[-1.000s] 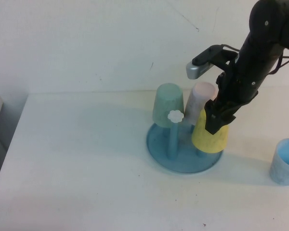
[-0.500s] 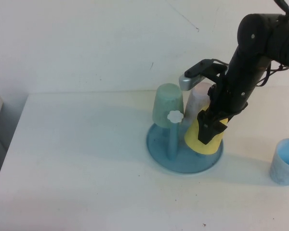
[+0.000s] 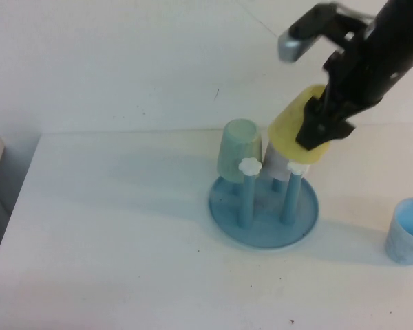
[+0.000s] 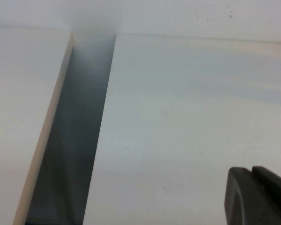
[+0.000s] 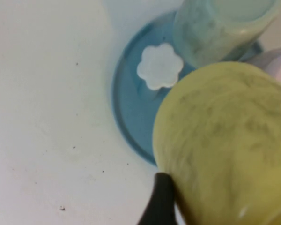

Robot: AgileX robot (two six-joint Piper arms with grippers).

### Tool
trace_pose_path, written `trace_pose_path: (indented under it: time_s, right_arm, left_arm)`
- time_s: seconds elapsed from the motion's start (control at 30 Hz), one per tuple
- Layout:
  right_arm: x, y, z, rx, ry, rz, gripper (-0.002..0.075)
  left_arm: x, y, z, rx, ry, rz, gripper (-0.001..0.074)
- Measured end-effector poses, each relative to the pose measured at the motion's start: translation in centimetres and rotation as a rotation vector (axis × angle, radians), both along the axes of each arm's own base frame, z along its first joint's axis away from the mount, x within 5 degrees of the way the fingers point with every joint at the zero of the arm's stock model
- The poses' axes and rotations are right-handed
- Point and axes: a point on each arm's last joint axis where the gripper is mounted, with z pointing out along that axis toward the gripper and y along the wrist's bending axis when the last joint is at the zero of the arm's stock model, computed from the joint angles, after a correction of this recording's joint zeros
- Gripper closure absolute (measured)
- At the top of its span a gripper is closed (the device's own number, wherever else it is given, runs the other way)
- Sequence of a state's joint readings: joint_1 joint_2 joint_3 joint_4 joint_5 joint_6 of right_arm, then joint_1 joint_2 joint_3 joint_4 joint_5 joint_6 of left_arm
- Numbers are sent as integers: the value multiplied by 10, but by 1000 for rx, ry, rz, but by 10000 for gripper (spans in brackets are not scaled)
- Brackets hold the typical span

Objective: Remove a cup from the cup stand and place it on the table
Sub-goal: Pick up the cup from the rack, then hand over the cup

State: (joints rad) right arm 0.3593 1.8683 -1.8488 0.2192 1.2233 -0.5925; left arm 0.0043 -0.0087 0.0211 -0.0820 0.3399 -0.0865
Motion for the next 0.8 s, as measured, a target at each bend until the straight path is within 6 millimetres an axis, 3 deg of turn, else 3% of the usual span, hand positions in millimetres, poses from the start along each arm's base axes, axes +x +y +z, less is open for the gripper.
trace_pose_path:
  time_s: [0.1, 0.17, 0.3, 0.43, 0.5, 0.67, 0.8]
  right_arm:
    - [-25, -19, 45, 43, -98, -21, 127]
    - [-44, -34, 62, 78, -127, -42, 127]
    - [-75, -61, 57, 164, -72, -61, 127]
    - [-109, -85, 26, 365, -32, -103, 127]
    - [-126, -94, 3, 552, -6, -184, 127]
    - [-157, -93, -57, 973, 116, -392, 127]
    - [-166, -94, -98, 1098, 239, -614, 127]
  left_arm:
    - [0, 0, 0, 0, 0, 0, 738]
    - [0, 0, 0, 0, 0, 0, 738]
    - [0, 0, 0, 0, 0, 0, 738]
    - [0, 0, 0, 0, 0, 0, 738]
    - [0, 0, 0, 0, 0, 0, 738]
    - [0, 0, 0, 0, 0, 0, 738]
    - [0, 0, 0, 0, 0, 0, 738]
